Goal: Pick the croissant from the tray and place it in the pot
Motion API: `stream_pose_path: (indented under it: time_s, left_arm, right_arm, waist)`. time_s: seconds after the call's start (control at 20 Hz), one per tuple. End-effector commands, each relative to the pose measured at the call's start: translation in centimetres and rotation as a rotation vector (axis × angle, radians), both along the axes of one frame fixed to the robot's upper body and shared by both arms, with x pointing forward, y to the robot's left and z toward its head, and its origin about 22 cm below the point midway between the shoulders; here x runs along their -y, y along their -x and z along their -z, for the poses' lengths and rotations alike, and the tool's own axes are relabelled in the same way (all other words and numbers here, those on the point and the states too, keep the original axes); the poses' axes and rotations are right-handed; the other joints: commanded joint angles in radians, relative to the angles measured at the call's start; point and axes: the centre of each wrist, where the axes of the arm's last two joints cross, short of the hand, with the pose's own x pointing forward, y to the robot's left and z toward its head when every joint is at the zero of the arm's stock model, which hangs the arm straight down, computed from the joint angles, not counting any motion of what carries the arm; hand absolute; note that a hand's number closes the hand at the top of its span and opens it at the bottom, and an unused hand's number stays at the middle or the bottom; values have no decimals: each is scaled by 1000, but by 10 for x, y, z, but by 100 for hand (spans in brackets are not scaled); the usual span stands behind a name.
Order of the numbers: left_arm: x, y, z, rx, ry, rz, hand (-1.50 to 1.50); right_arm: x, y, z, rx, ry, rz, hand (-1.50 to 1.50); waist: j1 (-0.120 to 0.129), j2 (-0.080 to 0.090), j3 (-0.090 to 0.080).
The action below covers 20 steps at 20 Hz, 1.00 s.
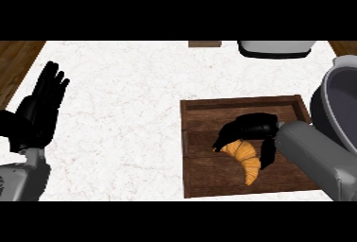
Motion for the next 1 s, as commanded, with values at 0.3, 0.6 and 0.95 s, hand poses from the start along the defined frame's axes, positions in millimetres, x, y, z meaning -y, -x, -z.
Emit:
stream_pose_path:
  time_s: [0.3, 0.6, 0.95]
  left_arm:
    - [4, 3, -7, 2, -1, -3, 0]
    - [19, 1, 4, 11, -3, -1, 0]
    - [-28, 18, 11, -56, -12, -126, 0]
  right_arm:
    - [12, 0, 6, -55, -109, -155, 150]
    - [-3, 4, 13, -47, -104, -164, 150]
    - [60, 33, 40, 111, 144, 655, 150]
  waist:
    - [1, 0, 1]
    - [-5, 0, 1]
    - [-134, -52, -7]
